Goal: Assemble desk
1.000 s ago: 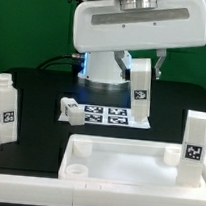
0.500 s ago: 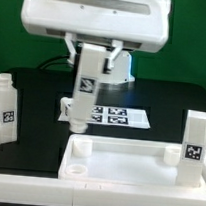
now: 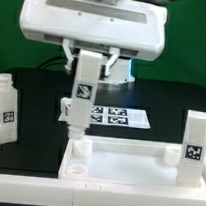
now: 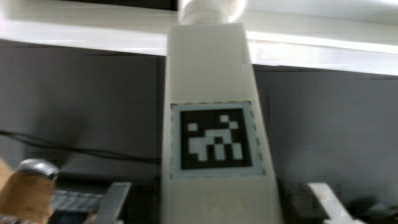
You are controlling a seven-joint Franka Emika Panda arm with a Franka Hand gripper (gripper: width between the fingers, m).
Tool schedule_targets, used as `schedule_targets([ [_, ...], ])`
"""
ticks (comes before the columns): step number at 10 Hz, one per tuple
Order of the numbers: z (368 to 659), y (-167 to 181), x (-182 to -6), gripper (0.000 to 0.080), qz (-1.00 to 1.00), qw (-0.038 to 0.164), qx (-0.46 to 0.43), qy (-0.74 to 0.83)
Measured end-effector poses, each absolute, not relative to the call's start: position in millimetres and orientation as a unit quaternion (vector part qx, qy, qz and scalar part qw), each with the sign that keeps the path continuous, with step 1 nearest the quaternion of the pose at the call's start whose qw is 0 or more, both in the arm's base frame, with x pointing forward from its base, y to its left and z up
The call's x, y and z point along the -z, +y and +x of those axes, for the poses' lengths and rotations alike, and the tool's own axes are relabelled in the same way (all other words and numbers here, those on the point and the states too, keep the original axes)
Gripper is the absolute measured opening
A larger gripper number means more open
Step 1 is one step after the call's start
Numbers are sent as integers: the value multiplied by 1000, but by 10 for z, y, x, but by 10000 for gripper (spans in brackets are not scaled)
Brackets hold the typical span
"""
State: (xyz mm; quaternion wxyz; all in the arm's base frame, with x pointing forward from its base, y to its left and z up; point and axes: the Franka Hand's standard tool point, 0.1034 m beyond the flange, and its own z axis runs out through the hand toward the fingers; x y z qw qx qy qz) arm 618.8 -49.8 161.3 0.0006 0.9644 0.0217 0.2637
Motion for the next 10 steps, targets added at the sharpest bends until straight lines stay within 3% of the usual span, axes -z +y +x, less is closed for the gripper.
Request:
schedule_targets([
  [1, 6292, -511, -1654, 285, 969, -29, -243, 10],
  [2, 6318, -477, -1666, 285, 969, -33, -245, 2],
  [4, 6292, -331, -1637, 285, 968, -27, -249, 2],
  [6, 6274, -427, -1595, 285, 968, -18, -252, 8],
  [10, 6263, -700, -1322, 285, 969, -2, -249, 0],
])
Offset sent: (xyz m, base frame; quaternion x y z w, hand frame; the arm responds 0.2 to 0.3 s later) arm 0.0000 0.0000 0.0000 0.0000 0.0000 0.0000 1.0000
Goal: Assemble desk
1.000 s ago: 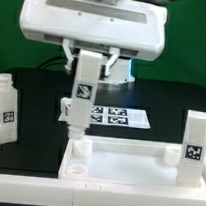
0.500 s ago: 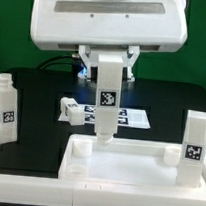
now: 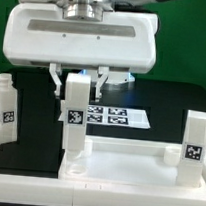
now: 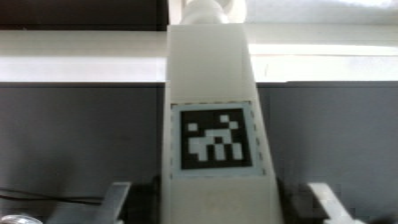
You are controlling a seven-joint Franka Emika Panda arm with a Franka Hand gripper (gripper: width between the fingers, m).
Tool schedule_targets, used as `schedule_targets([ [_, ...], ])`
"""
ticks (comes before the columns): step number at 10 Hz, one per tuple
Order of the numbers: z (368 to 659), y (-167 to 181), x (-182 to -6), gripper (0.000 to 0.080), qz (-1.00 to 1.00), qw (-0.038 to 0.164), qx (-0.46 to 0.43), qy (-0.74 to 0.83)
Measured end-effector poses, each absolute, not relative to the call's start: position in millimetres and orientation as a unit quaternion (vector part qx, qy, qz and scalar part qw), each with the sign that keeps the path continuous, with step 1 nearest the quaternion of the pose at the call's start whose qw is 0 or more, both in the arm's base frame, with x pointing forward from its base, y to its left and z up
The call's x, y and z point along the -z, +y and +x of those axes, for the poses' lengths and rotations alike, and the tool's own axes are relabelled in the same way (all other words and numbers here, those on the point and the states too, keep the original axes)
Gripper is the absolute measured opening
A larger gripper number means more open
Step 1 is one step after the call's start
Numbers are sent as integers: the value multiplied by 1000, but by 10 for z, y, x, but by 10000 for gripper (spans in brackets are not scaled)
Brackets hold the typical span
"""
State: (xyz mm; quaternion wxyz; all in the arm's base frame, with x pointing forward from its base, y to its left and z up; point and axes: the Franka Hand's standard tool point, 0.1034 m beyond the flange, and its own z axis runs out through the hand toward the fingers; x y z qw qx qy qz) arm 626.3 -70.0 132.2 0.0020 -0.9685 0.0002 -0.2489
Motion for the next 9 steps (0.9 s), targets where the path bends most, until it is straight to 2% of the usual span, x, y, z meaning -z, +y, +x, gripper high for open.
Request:
schedule_targets([
  [4, 6251, -652, -1208, 285, -970, 7, 242, 12],
  [8, 6283, -642, -1178, 285, -966, -4, 257, 16],
  [9, 6266, -645, -1115, 285, -967, -6, 255, 17],
])
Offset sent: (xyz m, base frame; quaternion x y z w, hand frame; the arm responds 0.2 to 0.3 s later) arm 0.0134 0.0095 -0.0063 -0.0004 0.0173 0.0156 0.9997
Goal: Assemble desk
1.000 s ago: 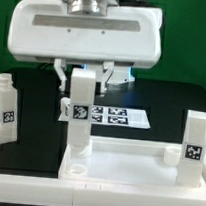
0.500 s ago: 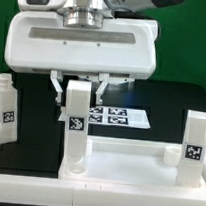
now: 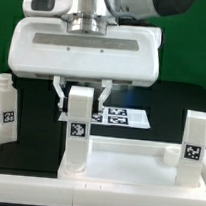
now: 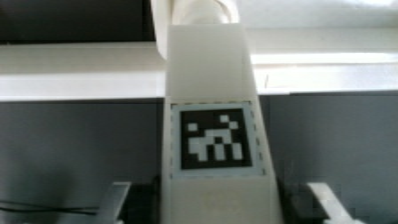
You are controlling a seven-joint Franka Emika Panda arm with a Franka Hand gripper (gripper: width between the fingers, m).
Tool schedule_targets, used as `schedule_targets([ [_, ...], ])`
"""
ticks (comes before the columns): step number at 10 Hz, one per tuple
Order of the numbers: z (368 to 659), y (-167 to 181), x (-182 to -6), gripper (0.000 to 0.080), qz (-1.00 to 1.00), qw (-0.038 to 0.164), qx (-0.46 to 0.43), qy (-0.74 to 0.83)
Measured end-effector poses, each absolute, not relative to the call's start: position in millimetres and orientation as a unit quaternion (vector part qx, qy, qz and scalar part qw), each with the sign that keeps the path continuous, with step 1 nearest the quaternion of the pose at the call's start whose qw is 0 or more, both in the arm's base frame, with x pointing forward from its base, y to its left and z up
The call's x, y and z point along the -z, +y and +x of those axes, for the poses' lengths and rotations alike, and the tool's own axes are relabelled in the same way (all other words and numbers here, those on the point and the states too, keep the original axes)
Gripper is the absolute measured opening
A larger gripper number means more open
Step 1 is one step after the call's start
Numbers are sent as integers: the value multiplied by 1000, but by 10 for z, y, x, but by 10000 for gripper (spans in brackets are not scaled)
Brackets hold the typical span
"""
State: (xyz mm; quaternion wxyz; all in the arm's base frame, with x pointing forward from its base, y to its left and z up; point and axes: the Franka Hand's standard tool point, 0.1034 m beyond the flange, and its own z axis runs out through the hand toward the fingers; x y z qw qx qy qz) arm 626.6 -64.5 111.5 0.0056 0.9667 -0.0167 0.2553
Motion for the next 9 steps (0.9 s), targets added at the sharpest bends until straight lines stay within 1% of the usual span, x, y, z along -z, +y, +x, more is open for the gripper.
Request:
schedule_targets([
  [2, 6260, -643, -1071, 285, 966, 10, -259, -19],
  [3, 6267, -642, -1057, 285, 964, 16, -266, -20],
  [5, 6254, -651, -1025, 285, 964, 17, -266, -21],
  [8, 6253, -652, -1022, 291, 964, 17, -266, -22],
  [9, 6253, -653, -1022, 471, 964, 17, -266, -22],
])
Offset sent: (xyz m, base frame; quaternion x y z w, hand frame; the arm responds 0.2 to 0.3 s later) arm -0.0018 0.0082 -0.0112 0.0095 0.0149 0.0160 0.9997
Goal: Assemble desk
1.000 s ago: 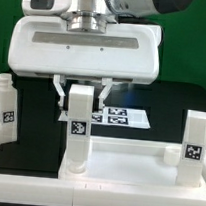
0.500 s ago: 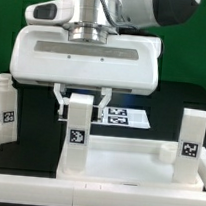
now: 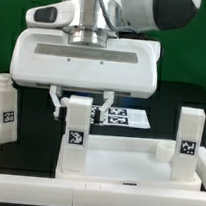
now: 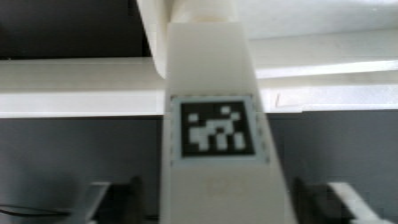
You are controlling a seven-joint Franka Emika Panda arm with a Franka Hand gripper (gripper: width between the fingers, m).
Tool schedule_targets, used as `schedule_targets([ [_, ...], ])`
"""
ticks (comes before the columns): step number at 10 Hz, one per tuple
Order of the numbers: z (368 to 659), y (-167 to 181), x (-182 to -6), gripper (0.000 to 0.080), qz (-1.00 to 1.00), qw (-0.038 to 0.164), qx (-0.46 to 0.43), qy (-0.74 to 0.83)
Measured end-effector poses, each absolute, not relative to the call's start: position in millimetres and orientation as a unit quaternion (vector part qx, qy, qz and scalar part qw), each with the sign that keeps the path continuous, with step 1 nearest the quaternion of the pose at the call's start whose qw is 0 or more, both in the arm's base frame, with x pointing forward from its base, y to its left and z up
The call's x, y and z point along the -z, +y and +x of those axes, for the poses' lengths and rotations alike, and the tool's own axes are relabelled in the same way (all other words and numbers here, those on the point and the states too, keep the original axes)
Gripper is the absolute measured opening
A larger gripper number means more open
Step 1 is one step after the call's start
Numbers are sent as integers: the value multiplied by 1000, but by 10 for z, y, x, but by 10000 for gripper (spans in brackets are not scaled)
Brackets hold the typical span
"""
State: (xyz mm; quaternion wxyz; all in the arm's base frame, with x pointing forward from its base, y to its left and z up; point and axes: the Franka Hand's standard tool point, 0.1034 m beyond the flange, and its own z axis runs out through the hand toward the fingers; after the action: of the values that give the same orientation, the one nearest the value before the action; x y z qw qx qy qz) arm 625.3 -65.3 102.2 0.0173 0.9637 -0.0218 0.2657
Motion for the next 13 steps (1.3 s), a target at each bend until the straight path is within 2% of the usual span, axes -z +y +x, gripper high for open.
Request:
schedule_targets([
  [1, 6245, -631, -1007, 471, 965, 11, -260, -25],
  [2, 6241, -577, -1007, 611, 970, -8, -241, -36],
  [3, 6276, -574, -1086, 643, 972, -27, -228, -52],
  [4, 6263, -506, -1081, 643, 978, -60, -186, -74],
  [5, 6312, -480, -1126, 648, 984, -79, -140, -75],
  [6, 6377, -565, -1151, 648, 987, -76, -124, -65],
  [8, 6234, -652, -1084, 649, 994, -86, -45, -50],
  [11, 6315, -738, -1090, 649, 994, -85, -30, -55],
  [12, 6315, -739, -1089, 560, 994, -85, -29, -61],
  [13, 6315, -736, -1088, 560, 993, -86, -28, -72],
])
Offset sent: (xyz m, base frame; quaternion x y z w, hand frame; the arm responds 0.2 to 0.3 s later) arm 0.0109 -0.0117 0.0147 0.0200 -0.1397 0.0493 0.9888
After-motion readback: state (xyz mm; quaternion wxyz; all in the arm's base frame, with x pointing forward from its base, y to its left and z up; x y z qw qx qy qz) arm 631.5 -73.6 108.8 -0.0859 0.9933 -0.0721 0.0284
